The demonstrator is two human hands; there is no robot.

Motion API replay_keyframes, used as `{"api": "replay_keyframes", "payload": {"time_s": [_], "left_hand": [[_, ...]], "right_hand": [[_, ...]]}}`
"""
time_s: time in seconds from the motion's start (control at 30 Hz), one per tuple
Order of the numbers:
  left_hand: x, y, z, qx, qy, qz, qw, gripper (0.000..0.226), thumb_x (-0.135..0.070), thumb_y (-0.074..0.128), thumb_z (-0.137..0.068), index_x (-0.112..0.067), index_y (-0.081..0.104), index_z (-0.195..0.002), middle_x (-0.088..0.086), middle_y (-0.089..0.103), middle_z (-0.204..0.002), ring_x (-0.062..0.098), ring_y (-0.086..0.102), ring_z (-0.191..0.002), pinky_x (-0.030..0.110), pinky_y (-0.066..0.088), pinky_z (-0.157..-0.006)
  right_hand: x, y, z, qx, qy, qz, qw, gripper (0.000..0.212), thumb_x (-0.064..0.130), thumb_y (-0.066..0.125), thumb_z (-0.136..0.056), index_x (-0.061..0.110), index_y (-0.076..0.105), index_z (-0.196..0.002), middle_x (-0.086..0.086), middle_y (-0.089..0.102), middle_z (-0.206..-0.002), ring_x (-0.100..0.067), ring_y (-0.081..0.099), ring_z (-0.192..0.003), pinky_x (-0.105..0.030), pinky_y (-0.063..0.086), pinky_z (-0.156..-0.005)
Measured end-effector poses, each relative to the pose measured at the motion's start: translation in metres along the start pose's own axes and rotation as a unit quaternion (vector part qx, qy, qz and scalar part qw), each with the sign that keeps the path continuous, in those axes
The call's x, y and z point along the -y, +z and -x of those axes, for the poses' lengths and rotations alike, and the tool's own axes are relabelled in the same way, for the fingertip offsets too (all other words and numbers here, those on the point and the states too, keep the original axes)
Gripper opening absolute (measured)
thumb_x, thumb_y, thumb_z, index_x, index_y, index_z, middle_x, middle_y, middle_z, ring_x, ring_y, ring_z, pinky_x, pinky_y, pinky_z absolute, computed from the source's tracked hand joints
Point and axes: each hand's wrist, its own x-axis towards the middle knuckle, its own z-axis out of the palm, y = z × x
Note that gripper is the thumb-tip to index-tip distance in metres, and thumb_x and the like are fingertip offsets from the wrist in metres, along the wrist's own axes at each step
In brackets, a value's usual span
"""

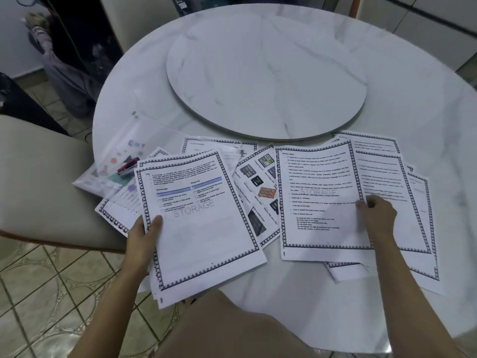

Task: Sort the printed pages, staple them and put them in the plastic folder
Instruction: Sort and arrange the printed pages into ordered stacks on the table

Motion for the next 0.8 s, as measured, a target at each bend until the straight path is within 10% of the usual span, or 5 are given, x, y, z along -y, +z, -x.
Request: {"api": "replay_keyframes", "payload": {"time_s": [0.3, 0.8], "left_hand": [[-0.001, -0.002, -0.001, -0.004, 0.014, -0.017, 1.0, 0.033, -0.015, 0.045, -0.096, -0.007, 0.049, -0.128, 0.006, 0.057, -0.118, 0.025, 0.055, -0.105, 0.039, 0.044, -0.09], [0.004, -0.004, -0.004, -0.001, 0.027, -0.019, 0.999, 0.036, -0.019, 0.044, -0.097, -0.007, 0.046, -0.13, 0.01, 0.055, -0.125, 0.027, 0.054, -0.109, 0.04, 0.044, -0.091]], "right_hand": [[0.013, -0.016, -0.001, -0.033, 0.017, -0.12, 0.992, 0.033, 0.019, 0.054, -0.091, -0.001, 0.059, -0.117, -0.02, 0.061, -0.117, -0.03, 0.055, -0.11, -0.027, 0.035, -0.09], [0.059, -0.029, 0.005, 0.004, 0.005, -0.216, 0.976, 0.029, 0.022, 0.057, -0.09, 0.005, 0.061, -0.114, -0.006, 0.06, -0.103, -0.019, 0.054, -0.094, -0.03, 0.043, -0.085]]}}
